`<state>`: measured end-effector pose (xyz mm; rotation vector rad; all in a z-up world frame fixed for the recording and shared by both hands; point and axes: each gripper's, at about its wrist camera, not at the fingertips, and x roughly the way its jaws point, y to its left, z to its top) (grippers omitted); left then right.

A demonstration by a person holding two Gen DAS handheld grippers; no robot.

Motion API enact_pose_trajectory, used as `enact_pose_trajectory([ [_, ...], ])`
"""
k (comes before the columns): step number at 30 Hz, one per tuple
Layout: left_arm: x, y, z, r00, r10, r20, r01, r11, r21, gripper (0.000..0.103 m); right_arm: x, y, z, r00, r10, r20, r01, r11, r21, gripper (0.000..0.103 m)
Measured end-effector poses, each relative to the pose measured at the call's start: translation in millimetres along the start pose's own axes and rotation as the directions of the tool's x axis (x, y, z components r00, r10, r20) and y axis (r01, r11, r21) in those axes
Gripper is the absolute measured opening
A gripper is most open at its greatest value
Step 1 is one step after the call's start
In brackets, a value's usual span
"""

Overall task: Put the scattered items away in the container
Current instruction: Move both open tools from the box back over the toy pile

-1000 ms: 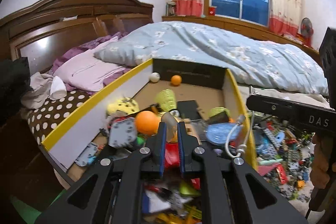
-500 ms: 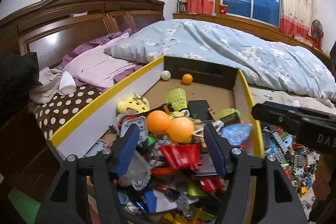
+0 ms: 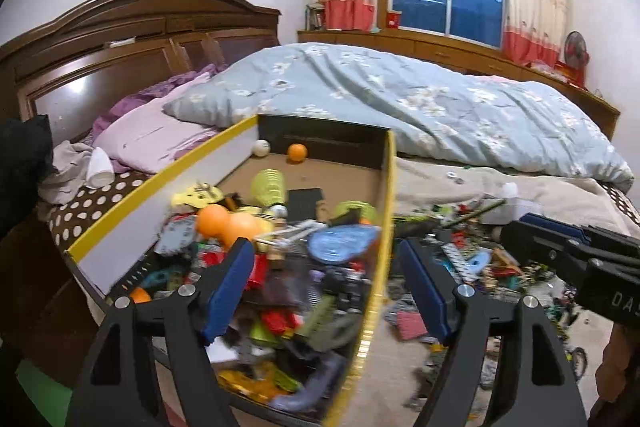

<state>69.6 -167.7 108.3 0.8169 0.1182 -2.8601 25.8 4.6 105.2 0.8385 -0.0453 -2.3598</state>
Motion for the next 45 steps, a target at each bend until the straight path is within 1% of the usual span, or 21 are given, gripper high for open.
enact_pose_trajectory([
  [4,-5,-25,-3,0.999,-0.032,-0.005,0.032,0.999,0.013,0.077,-23,-16,-12,0.996,-0.088,0.008,0.088,0.996,-0.001,0.031],
  [8,-9,-51,-7,0.998,-0.055,-0.011,0.055,0.998,0.040,0.078,-43,-33,-24,0.990,-0.139,0.014,0.139,0.990,0.024,0.031],
  [12,-10,-74,-14,0.996,-0.084,-0.032,0.086,0.995,0.050,0.078,-57,-46,-37,0.976,-0.216,0.019,0.215,0.976,0.040,0.031],
  [18,-6,-105,-30,0.990,-0.118,-0.084,0.124,0.989,0.076,0.078,-69,-71,-56,0.967,-0.253,0.005,0.251,0.962,0.105,0.031],
  [21,-4,-116,-39,0.987,-0.124,-0.107,0.134,0.987,0.094,0.078,-71,-80,-64,0.957,-0.291,-0.001,0.289,0.950,0.122,0.031],
  [29,8,-134,-56,0.977,-0.132,-0.165,0.149,0.984,0.094,0.078,-72,-98,-85,0.943,-0.332,-0.035,0.333,0.930,0.159,0.031],
  [32,14,-141,-61,0.973,-0.131,-0.188,0.152,0.983,0.100,0.078,-72,-104,-88,0.944,-0.329,-0.041,0.331,0.927,0.176,0.031],
  [38,19,-150,-68,0.971,-0.126,-0.203,0.152,0.981,0.118,0.078,-70,-111,-93,0.937,-0.347,-0.047,0.350,0.918,0.188,0.031],
  [45,30,-151,-75,0.963,-0.141,-0.230,0.168,0.980,0.104,0.078,-62,-114,-98,0.936,-0.346,-0.069,0.353,0.915,0.197,0.031],
])
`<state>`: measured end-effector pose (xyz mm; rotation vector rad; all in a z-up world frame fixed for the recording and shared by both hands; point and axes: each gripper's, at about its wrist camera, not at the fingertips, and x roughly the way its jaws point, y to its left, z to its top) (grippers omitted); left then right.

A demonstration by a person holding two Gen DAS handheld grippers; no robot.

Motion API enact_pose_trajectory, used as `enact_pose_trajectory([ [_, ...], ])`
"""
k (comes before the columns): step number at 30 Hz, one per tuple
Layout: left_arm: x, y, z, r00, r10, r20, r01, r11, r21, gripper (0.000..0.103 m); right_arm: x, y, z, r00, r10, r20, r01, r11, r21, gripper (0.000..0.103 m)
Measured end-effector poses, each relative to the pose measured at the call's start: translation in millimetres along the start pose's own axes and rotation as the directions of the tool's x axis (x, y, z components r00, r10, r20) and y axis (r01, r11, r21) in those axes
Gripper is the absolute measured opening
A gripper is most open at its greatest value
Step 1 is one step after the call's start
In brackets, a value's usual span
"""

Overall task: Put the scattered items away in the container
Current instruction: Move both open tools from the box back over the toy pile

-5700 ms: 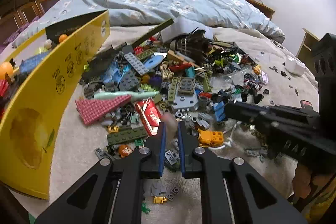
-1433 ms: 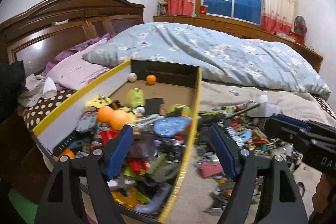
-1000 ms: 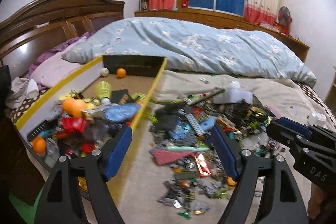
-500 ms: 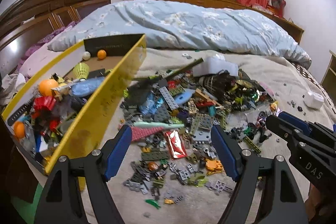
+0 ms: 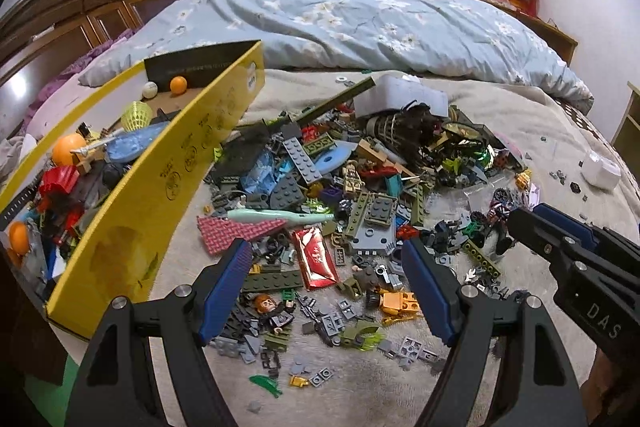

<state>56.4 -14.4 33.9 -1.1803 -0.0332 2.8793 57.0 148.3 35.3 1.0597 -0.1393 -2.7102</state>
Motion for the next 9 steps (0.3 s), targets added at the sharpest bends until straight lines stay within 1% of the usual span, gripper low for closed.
enact_pose_trajectory([
  [4,4,-2,-2,1.000,-0.010,0.004,0.010,1.000,-0.007,0.078,5,-2,-4,1.000,0.002,-0.011,-0.002,1.000,0.007,0.031],
  [9,16,-7,-4,1.000,-0.004,-0.017,0.004,1.000,0.005,0.078,11,-5,-8,1.000,-0.011,-0.020,0.012,1.000,0.006,0.031],
])
